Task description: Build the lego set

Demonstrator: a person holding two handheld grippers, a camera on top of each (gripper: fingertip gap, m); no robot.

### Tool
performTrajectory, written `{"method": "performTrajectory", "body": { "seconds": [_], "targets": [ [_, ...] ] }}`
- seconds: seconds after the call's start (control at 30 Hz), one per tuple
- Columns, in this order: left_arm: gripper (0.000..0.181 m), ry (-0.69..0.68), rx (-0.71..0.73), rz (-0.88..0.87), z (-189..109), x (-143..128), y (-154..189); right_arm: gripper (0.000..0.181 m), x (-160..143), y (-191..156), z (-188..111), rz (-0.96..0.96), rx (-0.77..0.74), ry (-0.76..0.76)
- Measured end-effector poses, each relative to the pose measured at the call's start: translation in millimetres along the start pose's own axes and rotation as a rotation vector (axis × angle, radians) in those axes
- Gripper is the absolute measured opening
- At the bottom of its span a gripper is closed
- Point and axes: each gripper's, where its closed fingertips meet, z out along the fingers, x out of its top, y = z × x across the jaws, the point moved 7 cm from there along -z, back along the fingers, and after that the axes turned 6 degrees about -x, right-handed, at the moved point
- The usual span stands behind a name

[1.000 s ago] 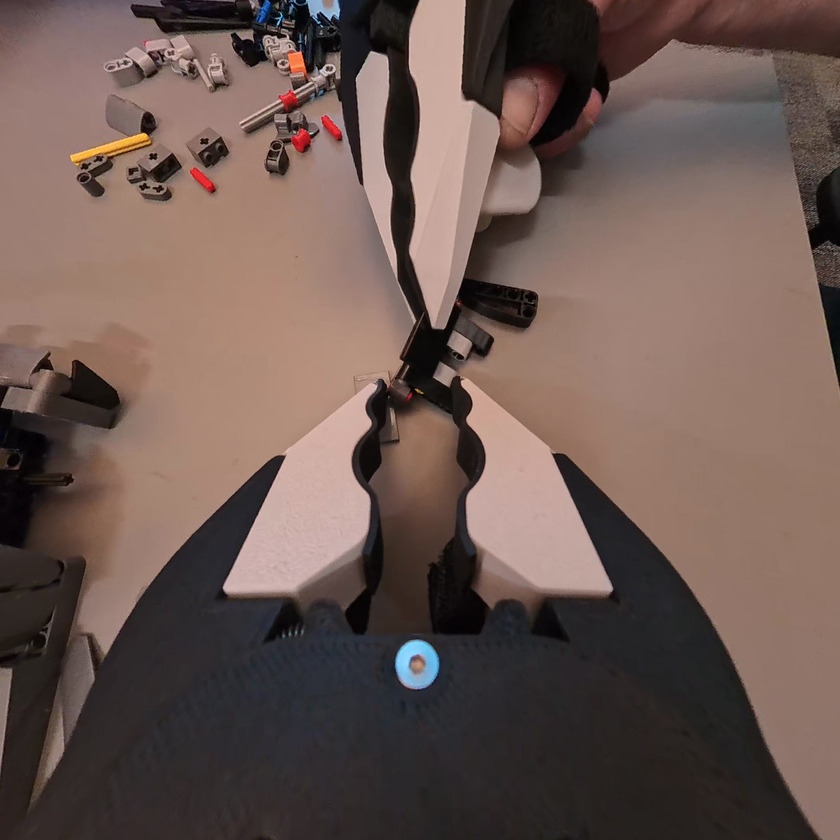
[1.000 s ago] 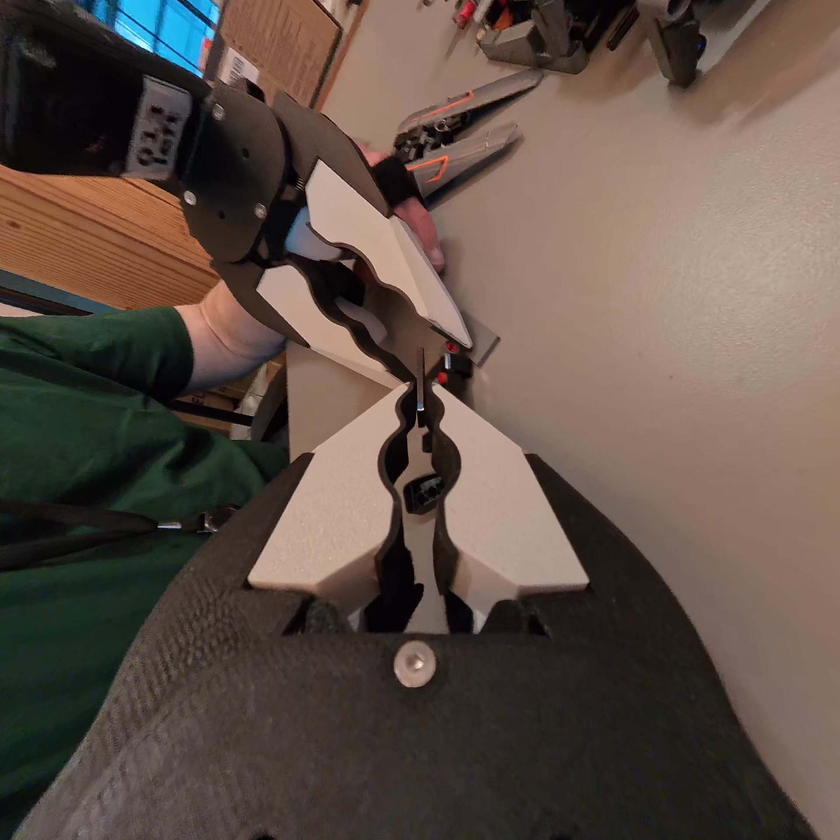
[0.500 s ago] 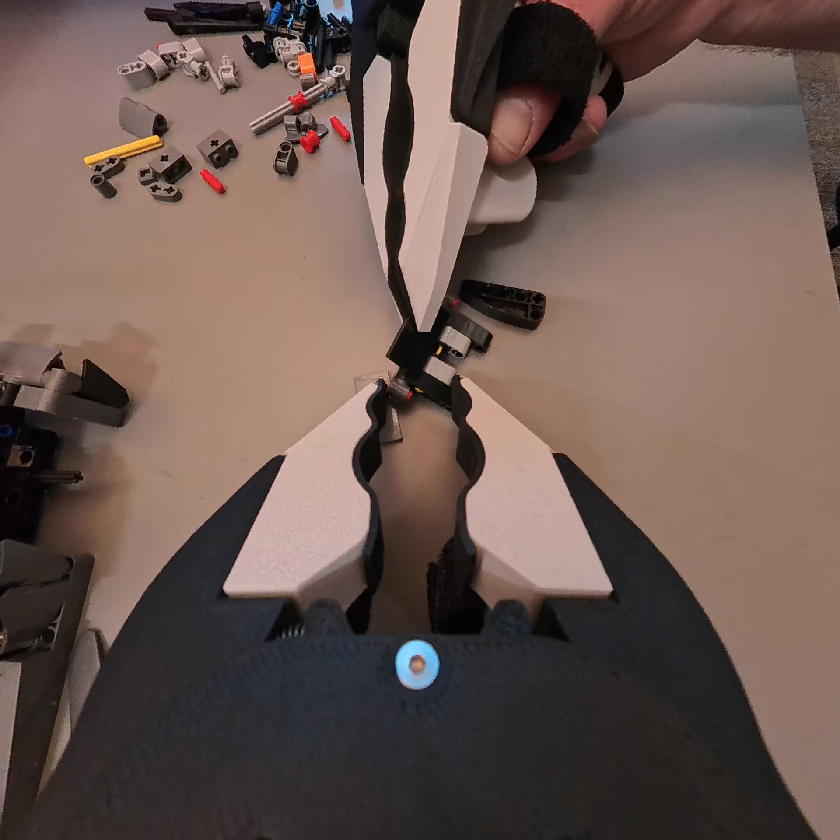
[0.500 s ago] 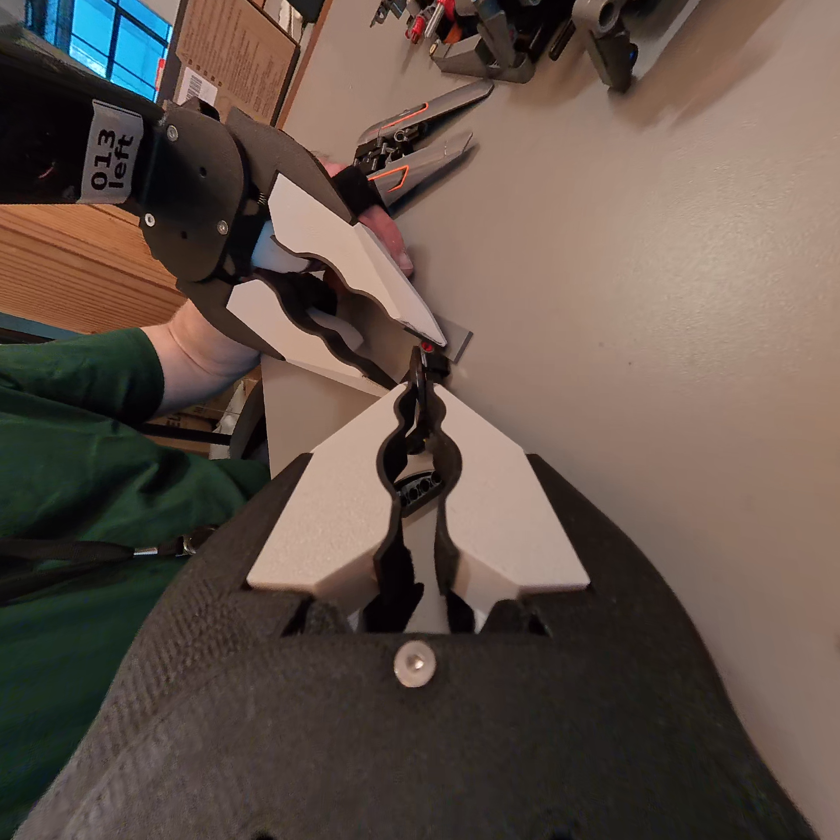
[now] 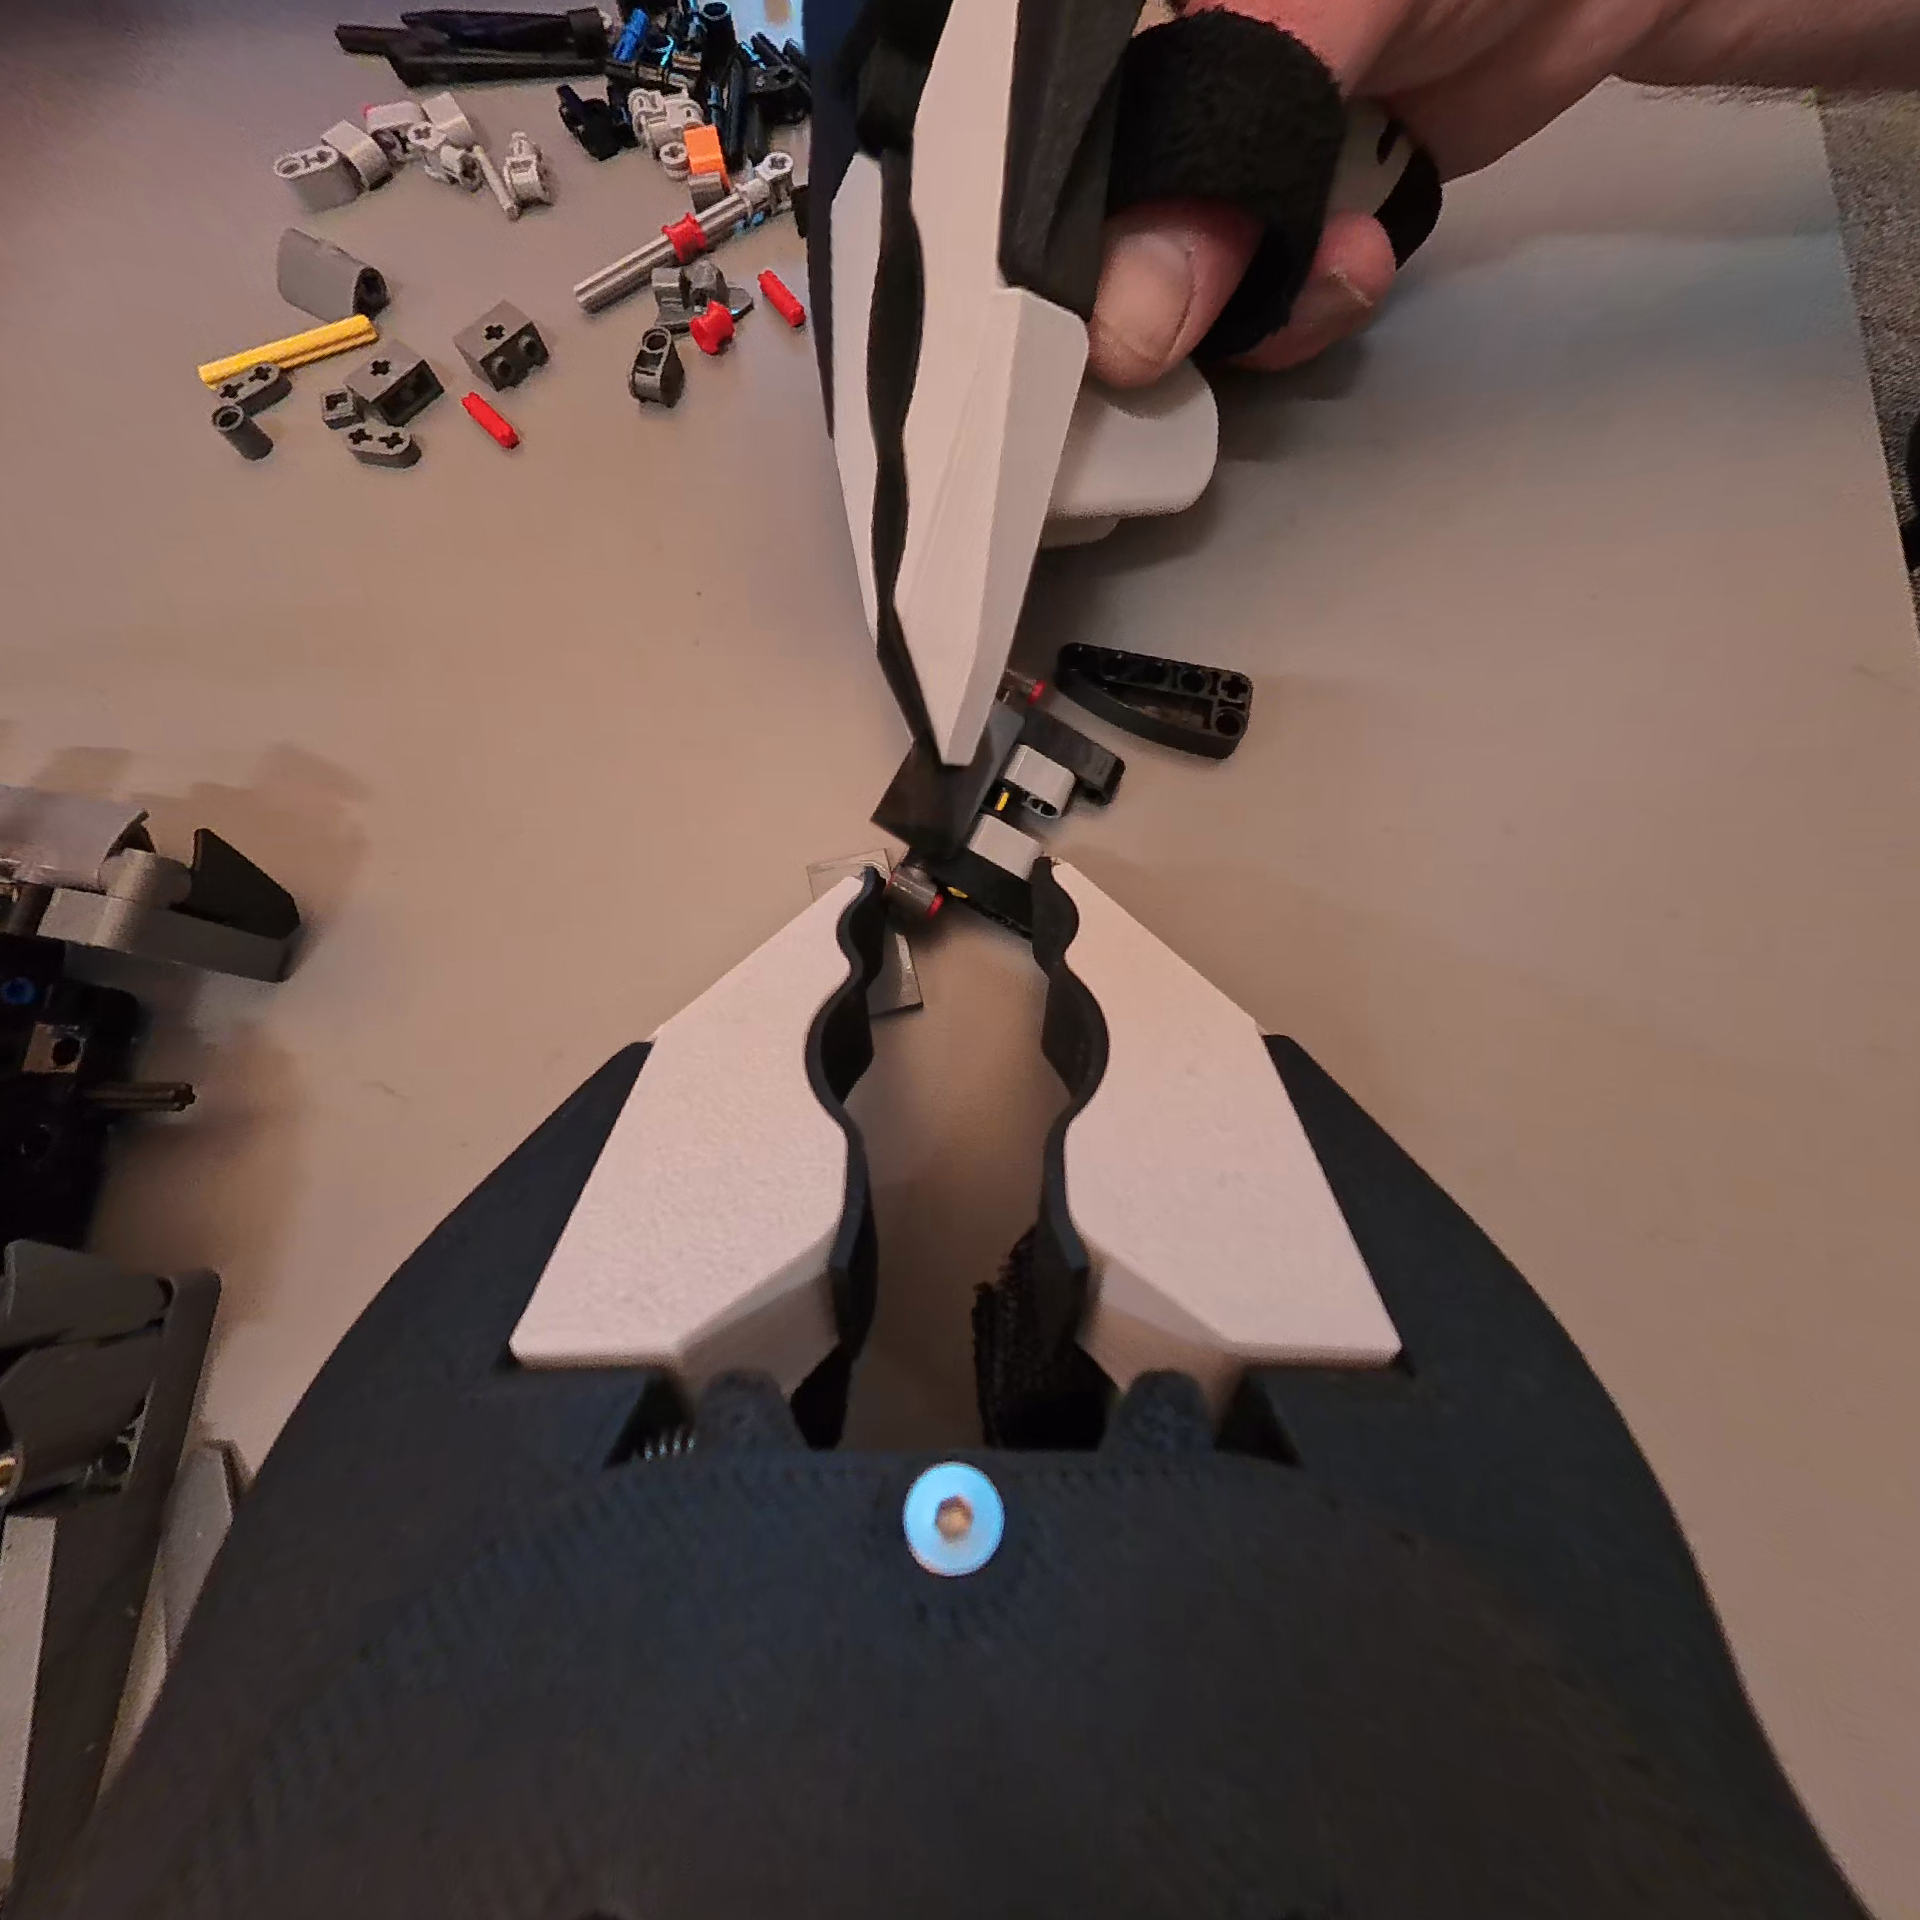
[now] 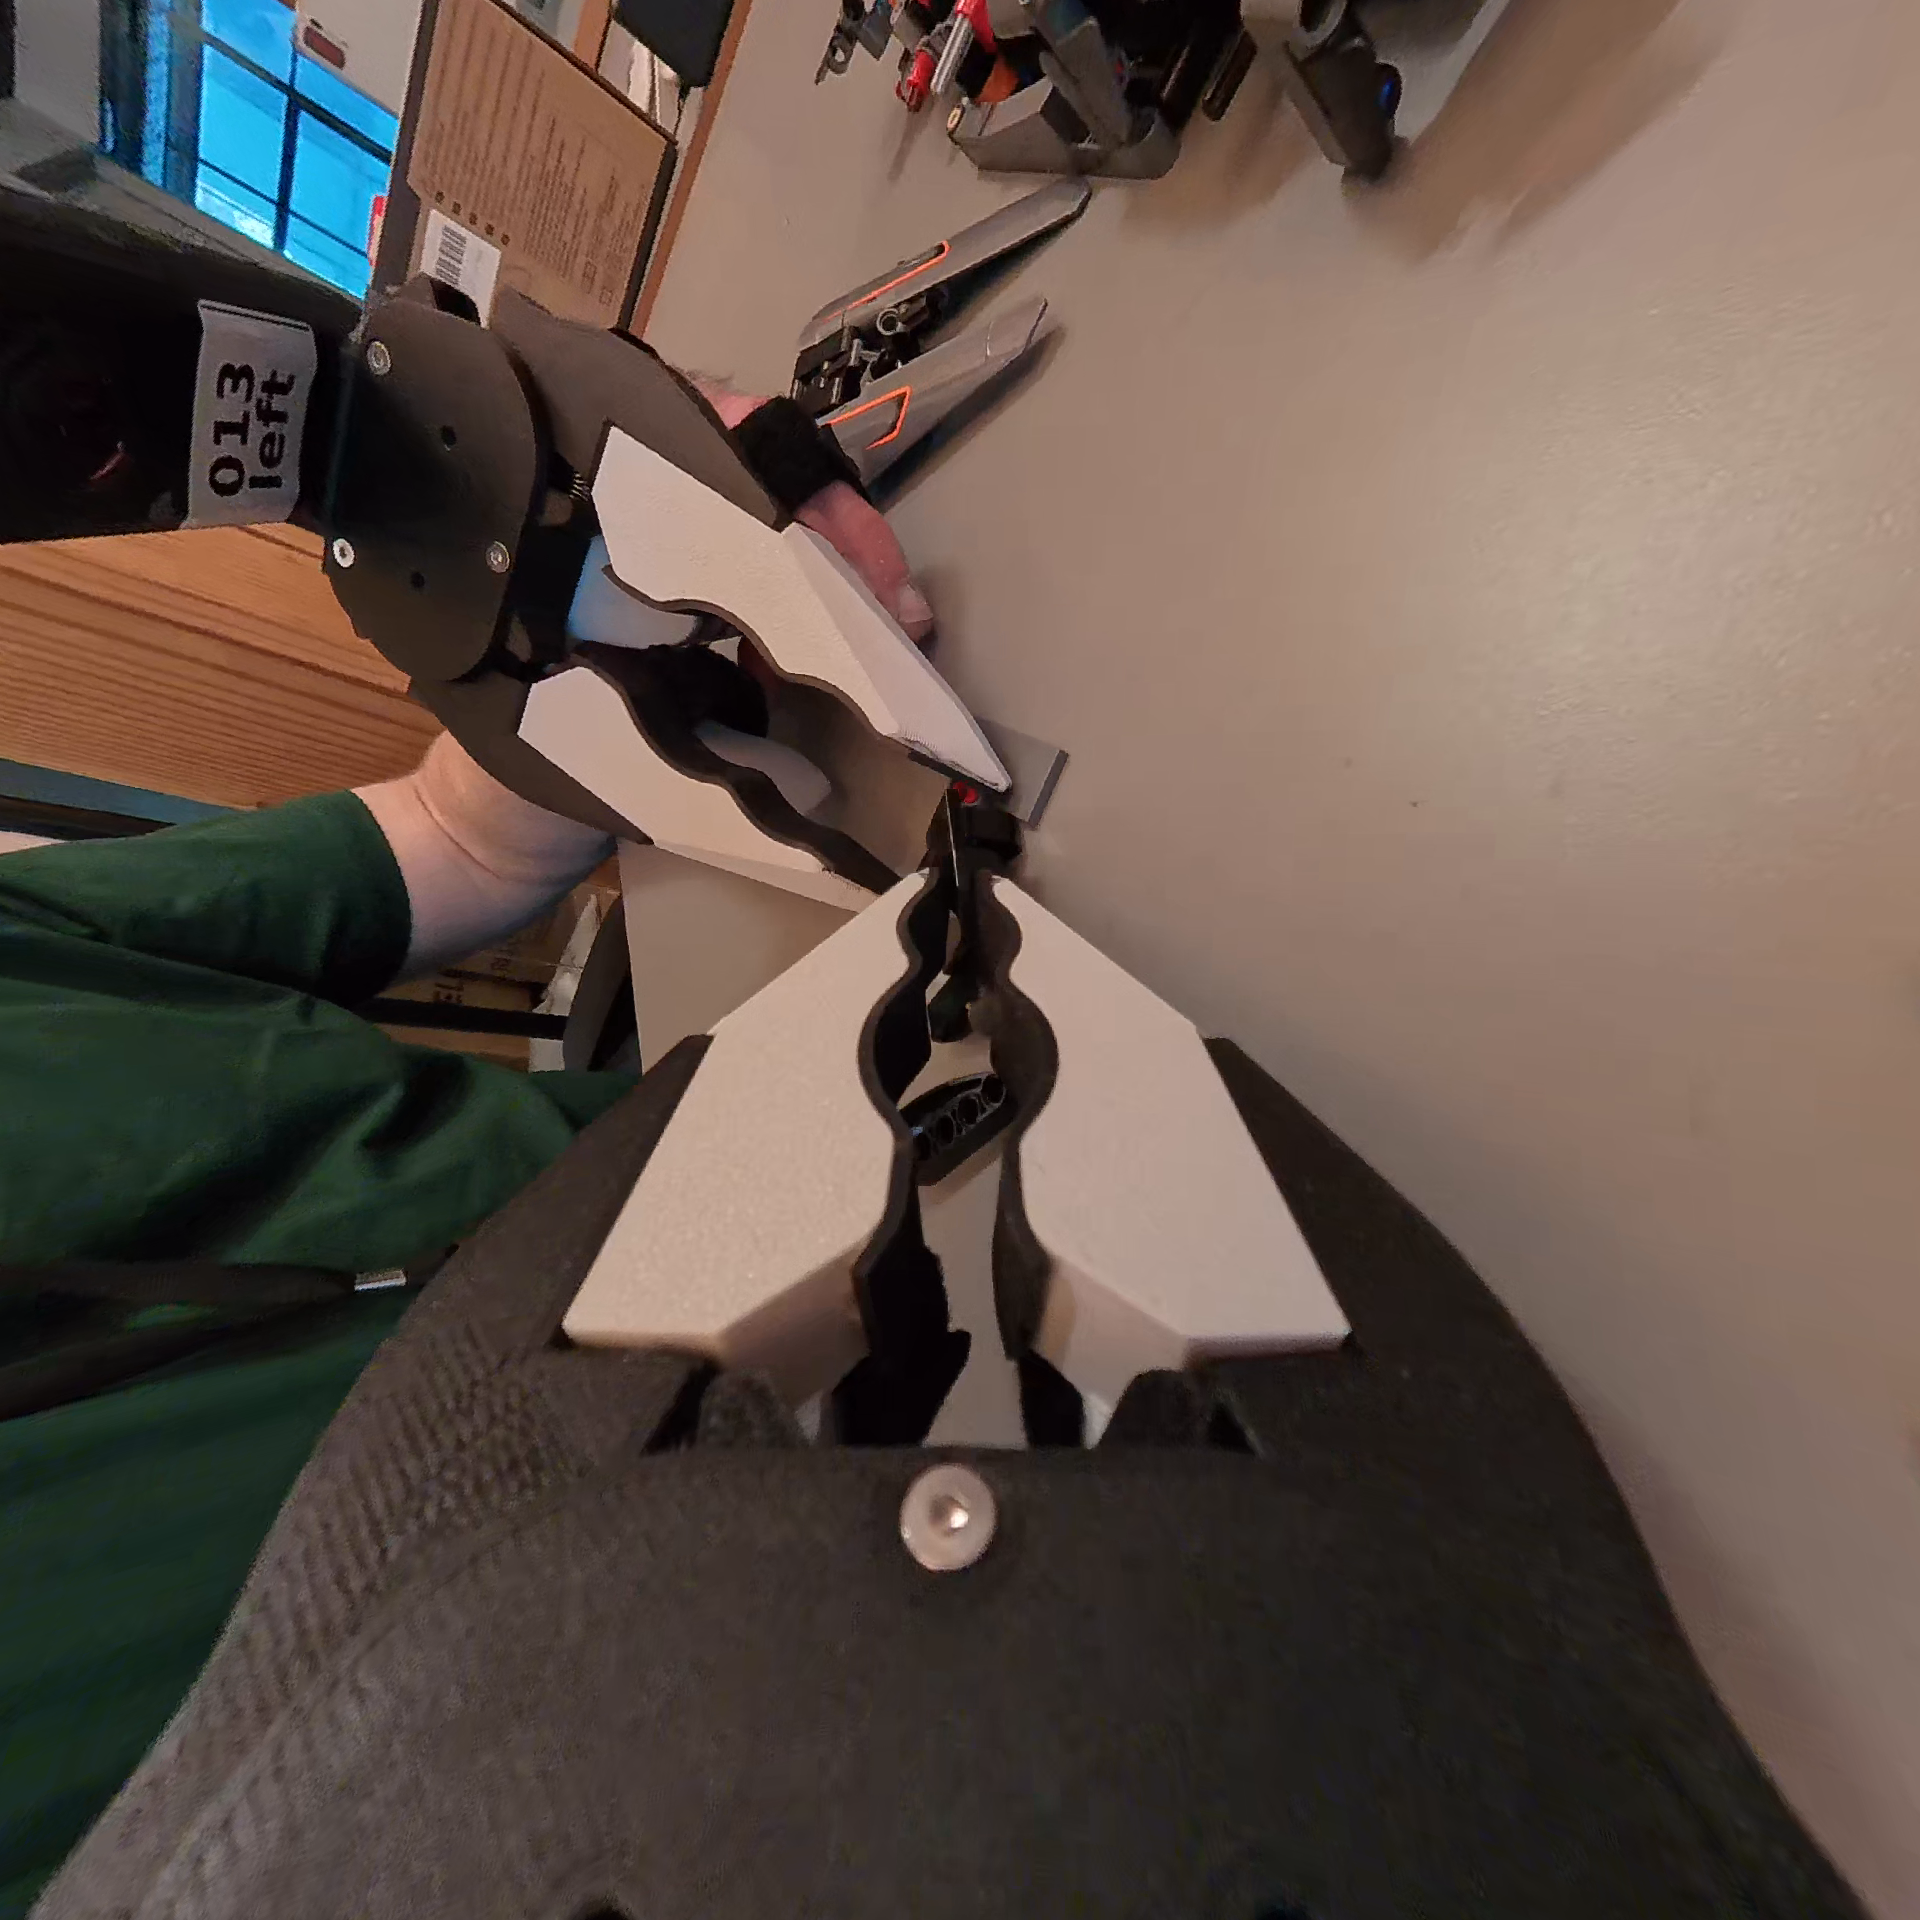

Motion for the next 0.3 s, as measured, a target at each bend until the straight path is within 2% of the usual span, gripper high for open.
{"method": "performTrajectory", "body": {
  "seconds": [0.3],
  "targets": [
    [0.026,0.0,0.006,0.007,0.6,0.3,0.2,0.003,1.1,0.8,1.5,0.014,0.006,-0.012]
  ]
}}
